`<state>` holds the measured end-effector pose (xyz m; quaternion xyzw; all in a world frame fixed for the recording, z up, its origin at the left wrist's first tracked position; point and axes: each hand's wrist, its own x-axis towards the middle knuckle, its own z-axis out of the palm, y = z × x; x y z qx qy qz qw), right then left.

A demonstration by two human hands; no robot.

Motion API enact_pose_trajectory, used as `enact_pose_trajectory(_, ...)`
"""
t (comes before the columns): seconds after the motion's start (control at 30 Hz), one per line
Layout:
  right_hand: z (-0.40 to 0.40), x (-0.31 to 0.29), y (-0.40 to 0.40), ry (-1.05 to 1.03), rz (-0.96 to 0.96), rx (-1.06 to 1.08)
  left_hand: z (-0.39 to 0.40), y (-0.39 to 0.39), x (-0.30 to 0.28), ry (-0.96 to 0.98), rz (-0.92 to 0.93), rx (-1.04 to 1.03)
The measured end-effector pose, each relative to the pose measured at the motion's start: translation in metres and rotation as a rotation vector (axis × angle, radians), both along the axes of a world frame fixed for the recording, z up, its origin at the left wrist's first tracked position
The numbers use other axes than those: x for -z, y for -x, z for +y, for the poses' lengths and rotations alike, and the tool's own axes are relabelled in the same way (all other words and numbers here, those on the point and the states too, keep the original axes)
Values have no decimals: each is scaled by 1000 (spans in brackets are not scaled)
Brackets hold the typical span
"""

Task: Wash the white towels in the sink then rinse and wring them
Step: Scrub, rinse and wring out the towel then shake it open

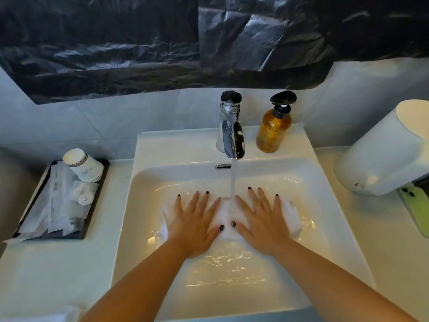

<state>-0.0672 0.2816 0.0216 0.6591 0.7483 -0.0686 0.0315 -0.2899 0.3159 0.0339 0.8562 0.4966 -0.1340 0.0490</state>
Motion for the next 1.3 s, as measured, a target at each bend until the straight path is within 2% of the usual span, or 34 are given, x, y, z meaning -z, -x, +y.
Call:
enact_pose_trajectory(0.17, 3, 0, 3, -284, 63, -92, 1, 0, 14, -192, -171, 105)
enact_pose_trajectory(0.3, 16, 1, 6, -367, 78, -115, 8, -8, 8, -292, -235, 101)
enact_pose_trajectory(0.4, 21, 0, 7, -361, 90, -97, 14, -16, 3, -270, -245, 48)
enact_pose_trajectory(0.57, 9, -6, 0, -250, 107, -107, 7, -3, 8, -280, -223, 90)
enact_pose_trajectory(0.73, -9, -11, -31, -47, -30, -183, 2, 30, 6, -208, -89, 77)
enact_pose_trajectory(0.87, -11, -20, -43, -38, -140, -191, 2, 47, 2, -192, -20, 155)
enact_pose_trajectory(0.97, -9, -26, -49, -146, -213, -314, 1, 52, -4, -227, -19, 182)
enact_pose_trajectory(1.03, -8, -31, -51, -193, -244, -382, 0, 50, -19, -141, -100, 156)
enact_pose_trajectory(1.1, -7, -43, -47, -160, -261, -410, 2, 50, -33, 197, -238, 10)
enact_pose_trajectory(1.17, -9, -60, -38, -28, -236, -391, 5, 49, -49, 575, -428, -209)
enact_pose_trajectory(1.23, -9, -75, -32, 172, -74, -237, 6, 51, -63, 796, -584, -388)
enact_pose_trajectory(1.3, -1, -88, -34, 451, 229, 13, 7, 53, -62, 1010, -702, -635)
